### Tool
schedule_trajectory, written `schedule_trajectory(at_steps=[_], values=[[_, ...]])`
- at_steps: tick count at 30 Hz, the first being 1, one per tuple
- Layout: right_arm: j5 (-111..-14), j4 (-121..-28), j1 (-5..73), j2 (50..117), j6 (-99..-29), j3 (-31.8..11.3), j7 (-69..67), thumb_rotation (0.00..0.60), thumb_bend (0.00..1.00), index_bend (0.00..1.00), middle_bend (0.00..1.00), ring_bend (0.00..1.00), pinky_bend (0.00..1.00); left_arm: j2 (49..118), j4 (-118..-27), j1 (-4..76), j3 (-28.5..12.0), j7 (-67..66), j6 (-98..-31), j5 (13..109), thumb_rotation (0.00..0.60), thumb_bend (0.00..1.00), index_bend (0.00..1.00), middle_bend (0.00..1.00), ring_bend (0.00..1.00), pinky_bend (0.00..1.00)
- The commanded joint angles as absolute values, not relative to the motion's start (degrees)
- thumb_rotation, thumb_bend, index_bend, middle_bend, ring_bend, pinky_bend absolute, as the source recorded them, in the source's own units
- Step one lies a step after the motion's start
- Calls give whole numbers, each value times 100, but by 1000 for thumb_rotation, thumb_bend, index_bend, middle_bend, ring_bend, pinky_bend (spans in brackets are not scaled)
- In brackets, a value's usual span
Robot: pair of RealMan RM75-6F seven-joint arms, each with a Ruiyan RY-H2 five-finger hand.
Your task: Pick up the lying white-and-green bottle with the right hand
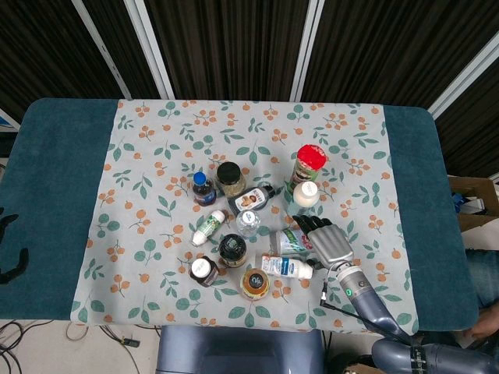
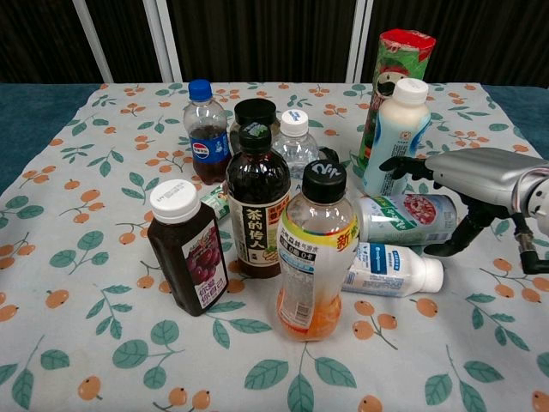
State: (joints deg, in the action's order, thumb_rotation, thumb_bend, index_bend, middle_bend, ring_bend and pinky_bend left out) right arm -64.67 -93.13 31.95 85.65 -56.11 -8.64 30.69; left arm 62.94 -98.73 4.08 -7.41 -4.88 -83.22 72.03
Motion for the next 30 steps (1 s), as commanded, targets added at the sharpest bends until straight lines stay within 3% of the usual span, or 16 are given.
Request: schedule_trajectory(at_steps=[1,30], values=[[-6391,-9262,3258,8617,-5597,-858,3109,600,292,65,177,189,232,6296,-9880,410,-741,-503,-8319,7190,600,421,160,44,84,17],[-6139,-9155,3351,8582,-5728,-678,2813,600,452,362,438,427,348,6260,-9961,428,-730,-538,-8242,7080,600,421,160,41,84,17]])
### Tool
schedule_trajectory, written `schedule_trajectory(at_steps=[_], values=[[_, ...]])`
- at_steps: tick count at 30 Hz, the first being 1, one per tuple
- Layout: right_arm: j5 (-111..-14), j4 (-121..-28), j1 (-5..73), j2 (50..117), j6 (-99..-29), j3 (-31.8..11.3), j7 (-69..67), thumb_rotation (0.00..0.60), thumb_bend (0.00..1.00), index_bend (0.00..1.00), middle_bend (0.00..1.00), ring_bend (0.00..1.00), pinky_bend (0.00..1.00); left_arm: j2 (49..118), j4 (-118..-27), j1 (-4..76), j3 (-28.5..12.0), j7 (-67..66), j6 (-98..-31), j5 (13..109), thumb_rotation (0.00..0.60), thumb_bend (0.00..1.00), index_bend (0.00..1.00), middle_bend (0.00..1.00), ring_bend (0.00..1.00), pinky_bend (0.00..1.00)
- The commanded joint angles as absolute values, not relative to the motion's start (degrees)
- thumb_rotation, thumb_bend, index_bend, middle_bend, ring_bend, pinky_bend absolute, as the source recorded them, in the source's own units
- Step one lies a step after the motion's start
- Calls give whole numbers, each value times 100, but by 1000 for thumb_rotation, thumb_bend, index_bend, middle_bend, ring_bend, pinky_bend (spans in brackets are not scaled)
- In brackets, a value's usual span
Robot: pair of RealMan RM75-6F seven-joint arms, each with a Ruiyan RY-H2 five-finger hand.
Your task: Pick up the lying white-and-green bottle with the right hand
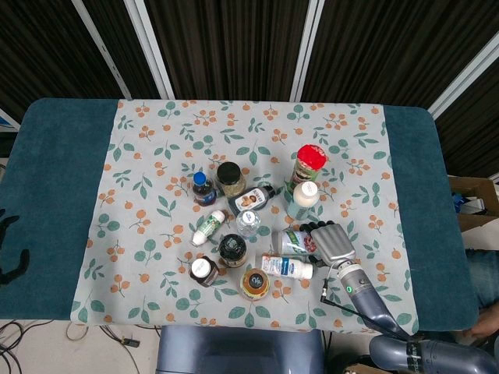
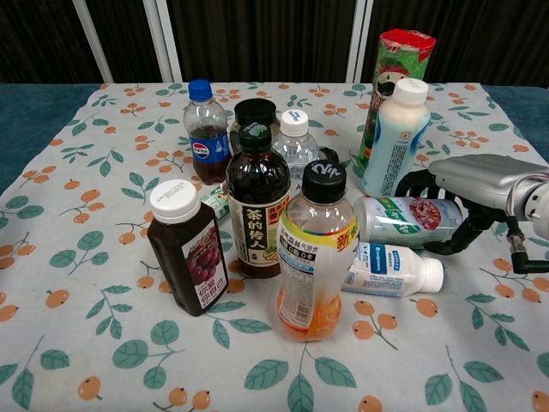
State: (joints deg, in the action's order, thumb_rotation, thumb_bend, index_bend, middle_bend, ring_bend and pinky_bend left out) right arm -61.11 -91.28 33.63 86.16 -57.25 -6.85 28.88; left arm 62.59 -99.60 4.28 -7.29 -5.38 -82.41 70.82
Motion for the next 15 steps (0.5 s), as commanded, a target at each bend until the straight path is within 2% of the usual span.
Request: schedule_trajectory(at_steps=[1,10,15], values=[[-6144,-9174,3343,8558,-5723,-679,2746,600,452,366,441,428,349,6259,-9963,428,-731,-536,-8244,7081,600,421,160,41,84,17],[-6399,-9541,3172,8103,-5722,-699,1920,600,455,389,457,438,355,6255,-9959,426,-730,-512,-8245,7078,600,421,160,41,84,17],[-6549,-9829,2985,7675,-5700,-780,1011,600,455,396,464,444,376,6254,-9965,425,-729,-518,-8252,7077,600,421,160,41,84,17]])
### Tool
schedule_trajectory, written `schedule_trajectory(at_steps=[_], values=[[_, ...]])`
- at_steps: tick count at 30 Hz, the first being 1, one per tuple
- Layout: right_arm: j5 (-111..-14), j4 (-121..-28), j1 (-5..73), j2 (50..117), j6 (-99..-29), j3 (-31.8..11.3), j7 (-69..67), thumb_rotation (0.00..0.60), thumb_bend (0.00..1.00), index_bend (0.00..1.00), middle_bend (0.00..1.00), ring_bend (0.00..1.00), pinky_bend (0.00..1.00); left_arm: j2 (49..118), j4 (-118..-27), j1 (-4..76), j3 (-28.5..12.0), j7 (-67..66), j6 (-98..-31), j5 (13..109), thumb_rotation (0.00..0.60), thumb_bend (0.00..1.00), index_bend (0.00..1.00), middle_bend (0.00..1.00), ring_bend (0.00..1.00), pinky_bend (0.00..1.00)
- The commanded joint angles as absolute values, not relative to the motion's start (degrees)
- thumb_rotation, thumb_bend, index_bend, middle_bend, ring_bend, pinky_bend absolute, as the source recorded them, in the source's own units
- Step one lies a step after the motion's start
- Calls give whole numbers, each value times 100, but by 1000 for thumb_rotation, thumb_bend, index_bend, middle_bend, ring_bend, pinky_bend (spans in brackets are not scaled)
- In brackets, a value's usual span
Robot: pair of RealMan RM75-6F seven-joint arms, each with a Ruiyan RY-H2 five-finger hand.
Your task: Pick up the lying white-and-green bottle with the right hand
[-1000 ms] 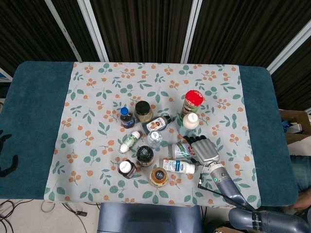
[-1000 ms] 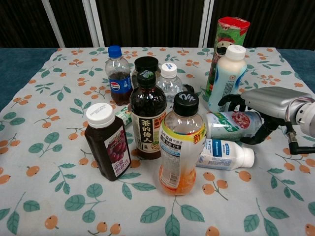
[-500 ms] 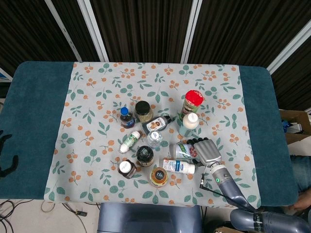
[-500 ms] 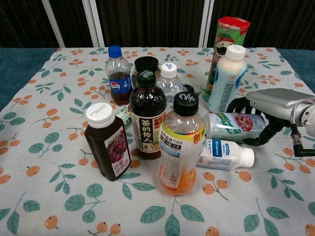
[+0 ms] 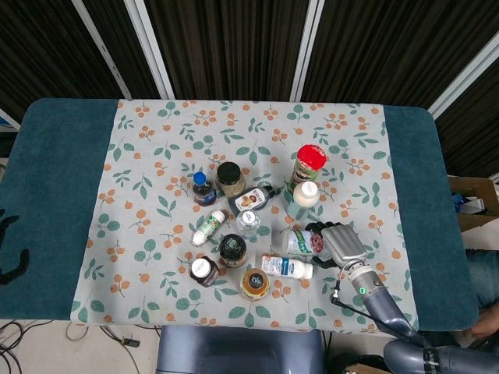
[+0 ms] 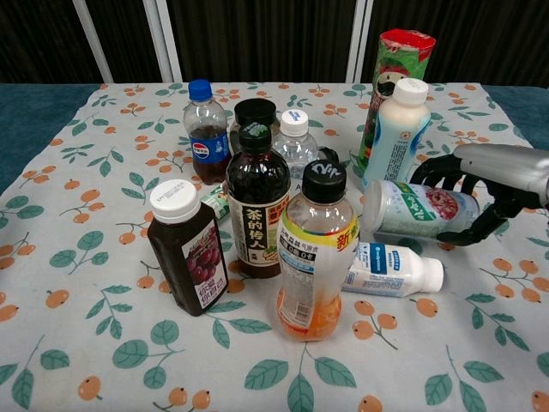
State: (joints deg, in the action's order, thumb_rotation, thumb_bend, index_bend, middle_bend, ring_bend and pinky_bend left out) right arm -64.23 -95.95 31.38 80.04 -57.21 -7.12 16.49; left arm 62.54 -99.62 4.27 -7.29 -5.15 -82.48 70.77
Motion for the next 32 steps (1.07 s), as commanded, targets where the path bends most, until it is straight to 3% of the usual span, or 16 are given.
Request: schedule_trajectory(at_steps=[1,8,13,21,32], values=[[-6571,-9871,2958,7602,-5682,-797,849,600,455,396,464,444,376,6255,-9966,425,-729,-518,-8254,7077,600,421,160,41,84,17],[-7190,-10184,2635,6562,-5346,-999,-1609,600,467,400,465,444,376,6267,-9968,417,-729,-545,-8292,7087,600,421,159,41,84,17],[-7879,-10023,2354,5870,-5669,-1221,-3620,600,468,402,467,444,376,6289,-9975,416,-718,-601,-8323,7114,600,422,159,41,84,17],[-8812,-9532,2244,5497,-6149,-1210,-6449,600,469,406,468,444,376,6311,-9987,418,-719,-657,-8348,7117,600,421,159,41,84,17],[-8821,-8918,2155,5540,-6703,-1227,-8223,600,470,409,468,444,376,6323,-10005,408,-717,-687,-8374,7114,600,421,159,41,84,17]])
